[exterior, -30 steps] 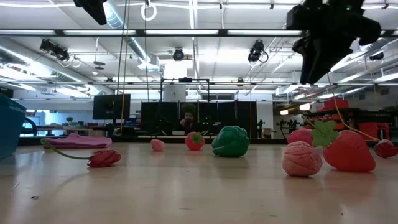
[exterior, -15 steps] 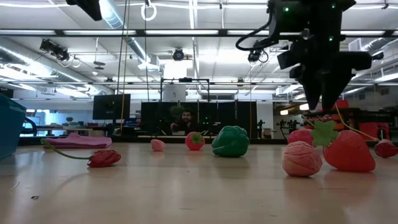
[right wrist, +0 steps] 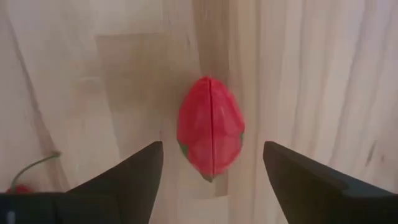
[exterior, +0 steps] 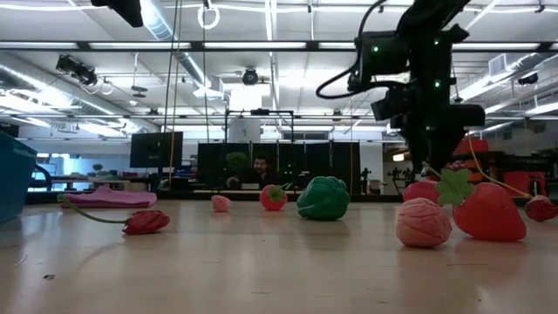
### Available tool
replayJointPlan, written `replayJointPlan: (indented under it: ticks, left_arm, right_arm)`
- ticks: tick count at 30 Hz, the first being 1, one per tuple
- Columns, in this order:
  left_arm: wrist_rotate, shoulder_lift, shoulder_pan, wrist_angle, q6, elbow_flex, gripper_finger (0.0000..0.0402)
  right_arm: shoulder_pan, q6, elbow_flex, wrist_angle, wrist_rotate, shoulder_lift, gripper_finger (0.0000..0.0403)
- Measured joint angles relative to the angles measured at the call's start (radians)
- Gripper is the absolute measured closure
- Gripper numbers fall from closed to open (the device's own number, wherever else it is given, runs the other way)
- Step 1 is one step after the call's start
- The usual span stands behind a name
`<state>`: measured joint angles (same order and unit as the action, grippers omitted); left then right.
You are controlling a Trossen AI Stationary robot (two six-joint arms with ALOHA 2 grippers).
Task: Pick and placing Produce into tupperware
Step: Put the dragon fruit into the blue bin
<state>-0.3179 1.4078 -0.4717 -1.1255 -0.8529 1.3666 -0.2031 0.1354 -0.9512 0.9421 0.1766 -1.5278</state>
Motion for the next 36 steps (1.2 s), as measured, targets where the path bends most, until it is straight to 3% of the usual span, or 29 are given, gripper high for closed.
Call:
replayJointPlan:
  ticks: [14,25,29,36]
  left_arm:
    - [-0.004,0.000,0.000,0.000,0.037,-0.001,0.0291]
    - [-0.005,0.000,0.003,0.000,0.014,-0.001,0.0299]
    - [-0.070,-0.001,0.003,0.009,-0.066,0.000,0.0309]
    - [-0.146,-0.003,0.004,0.007,-0.018,0.060,0.0331]
  right_arm:
    - [-0.053,-0.003,0.001,-0.046,-0.037,-0.163,0.0120]
    - [-0.091,-0.012,0.001,-0.048,-0.077,-0.165,0.0173]
    - [-0.087,-0.012,-0.001,-0.058,-0.081,-0.164,0.0175]
    - [-0.061,-0.106,-0.019,-0.167,-0.083,-0.134,0.0164]
